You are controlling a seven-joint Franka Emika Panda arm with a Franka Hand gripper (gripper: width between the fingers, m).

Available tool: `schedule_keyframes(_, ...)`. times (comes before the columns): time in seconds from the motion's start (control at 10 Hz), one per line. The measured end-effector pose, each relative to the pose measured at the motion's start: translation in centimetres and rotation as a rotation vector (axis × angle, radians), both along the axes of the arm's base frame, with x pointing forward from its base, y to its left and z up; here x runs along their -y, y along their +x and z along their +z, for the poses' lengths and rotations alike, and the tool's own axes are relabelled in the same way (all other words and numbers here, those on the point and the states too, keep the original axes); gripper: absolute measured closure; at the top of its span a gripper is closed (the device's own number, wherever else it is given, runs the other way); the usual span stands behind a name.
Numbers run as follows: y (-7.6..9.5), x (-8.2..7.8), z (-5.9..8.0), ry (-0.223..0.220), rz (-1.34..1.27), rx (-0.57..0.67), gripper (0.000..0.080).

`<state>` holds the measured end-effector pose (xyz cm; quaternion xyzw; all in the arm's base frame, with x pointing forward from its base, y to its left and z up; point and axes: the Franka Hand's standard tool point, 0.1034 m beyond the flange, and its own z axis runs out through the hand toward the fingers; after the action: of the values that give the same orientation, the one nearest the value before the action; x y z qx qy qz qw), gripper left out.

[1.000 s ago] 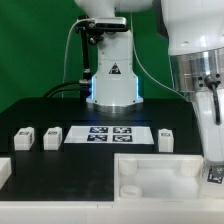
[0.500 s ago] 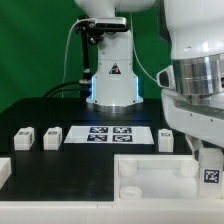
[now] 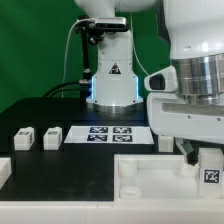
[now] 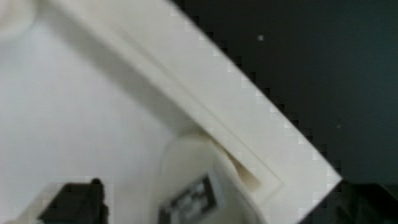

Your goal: Assemble one leg

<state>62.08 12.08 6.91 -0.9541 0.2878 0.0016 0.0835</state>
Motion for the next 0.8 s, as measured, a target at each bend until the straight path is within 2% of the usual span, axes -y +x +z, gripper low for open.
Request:
schedule_keyframes(0.1,0.23,0.43,-0.12,-0.031,0.196,0.030,0.0150)
schedule_keyframes(0.2,0.16,0.47,-0.38,-0.045,0.264,0.037,0.0150)
schedule_keyframes(0.4,0.15,0.49,-0.40,-0.043,0.235,0.033,0.0181)
schedule_keyframes(0.5,0.13,0.45,-0.42,-0.041,0.213,0.029,0.0363)
schedule_keyframes(0.6,0.10,0.27,-0.43,-0.026,0.065,0.008,0.0363)
schedule_keyframes(0.7,0.09,0.30,-0.44,-0.023,-0.013,-0.004,0.0505)
schedule_keyframes(0.8,0.11,0.28,-0.45,-0.019,-0.083,-0.015,0.0505)
